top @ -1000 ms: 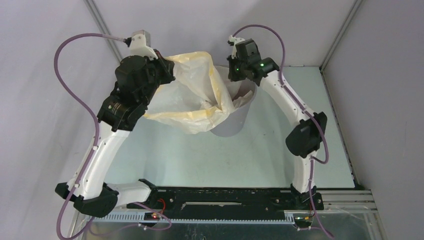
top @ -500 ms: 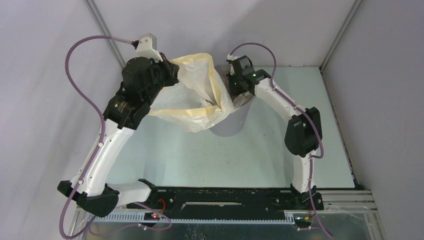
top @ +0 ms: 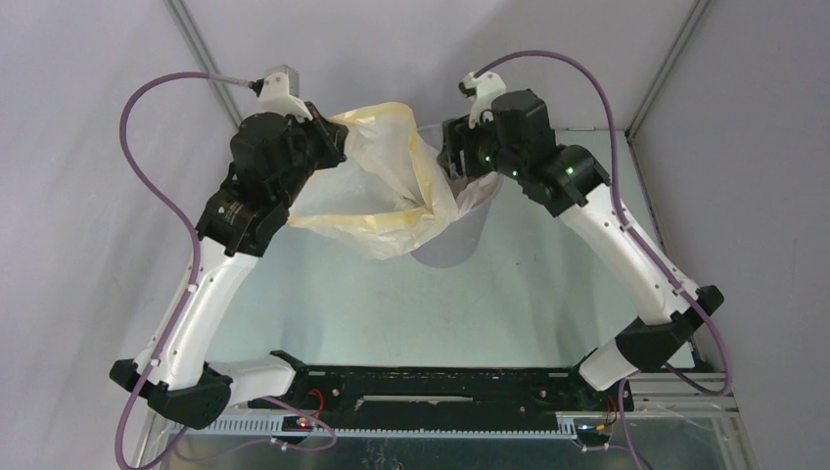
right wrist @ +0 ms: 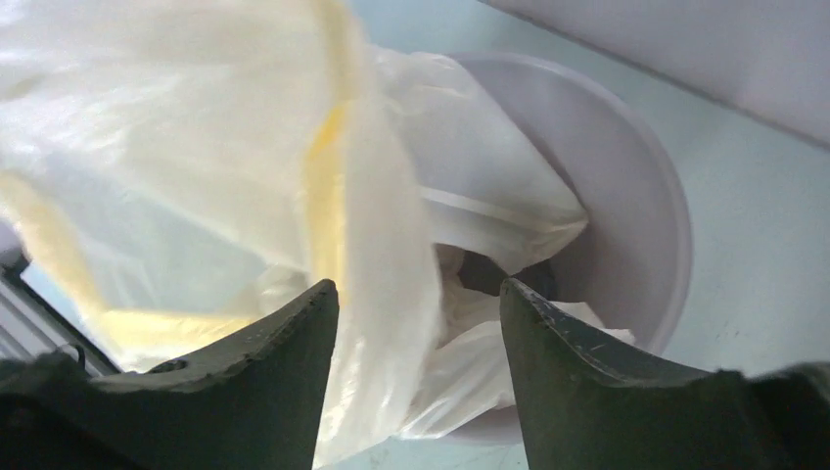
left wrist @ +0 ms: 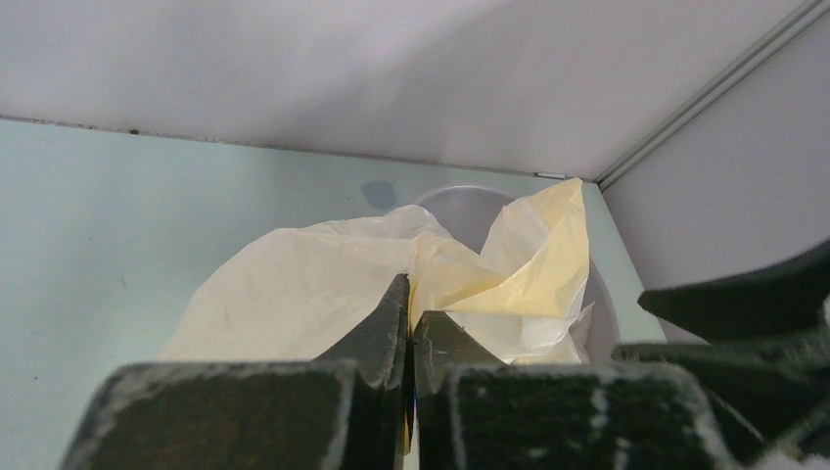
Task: Put the trash bags into the trash bin
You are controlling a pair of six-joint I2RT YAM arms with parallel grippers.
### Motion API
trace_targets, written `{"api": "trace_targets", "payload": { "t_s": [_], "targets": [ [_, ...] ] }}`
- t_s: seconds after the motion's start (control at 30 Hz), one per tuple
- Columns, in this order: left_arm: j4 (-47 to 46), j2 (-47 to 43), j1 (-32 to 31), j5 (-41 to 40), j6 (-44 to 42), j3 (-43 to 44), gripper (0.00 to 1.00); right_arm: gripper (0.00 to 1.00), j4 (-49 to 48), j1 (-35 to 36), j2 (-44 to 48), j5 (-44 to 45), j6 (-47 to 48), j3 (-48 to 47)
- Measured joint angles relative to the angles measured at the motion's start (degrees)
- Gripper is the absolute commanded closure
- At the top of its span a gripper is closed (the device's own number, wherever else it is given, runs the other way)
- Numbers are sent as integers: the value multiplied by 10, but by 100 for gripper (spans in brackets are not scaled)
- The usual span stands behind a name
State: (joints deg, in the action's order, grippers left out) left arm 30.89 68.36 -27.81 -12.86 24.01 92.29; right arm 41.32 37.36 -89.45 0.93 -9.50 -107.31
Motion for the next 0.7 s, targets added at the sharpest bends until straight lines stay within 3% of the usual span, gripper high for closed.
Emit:
{"api": "trace_targets", "payload": {
  "t_s": [0.3,0.57,0.63,0.7],
  "targets": [
    [0,-5,0,1,6,0,96,20,12,159,2,189,16,0],
    [5,-10,0,0,11,9,96,18,11,188,-76,320,17,-7],
    [5,-12,0,0,11,13,95,28,11,187,-105,339,21,-15],
    [6,-13,0,0,11,16,95,57,14,184,-130,355,25,-22]
  ]
}}
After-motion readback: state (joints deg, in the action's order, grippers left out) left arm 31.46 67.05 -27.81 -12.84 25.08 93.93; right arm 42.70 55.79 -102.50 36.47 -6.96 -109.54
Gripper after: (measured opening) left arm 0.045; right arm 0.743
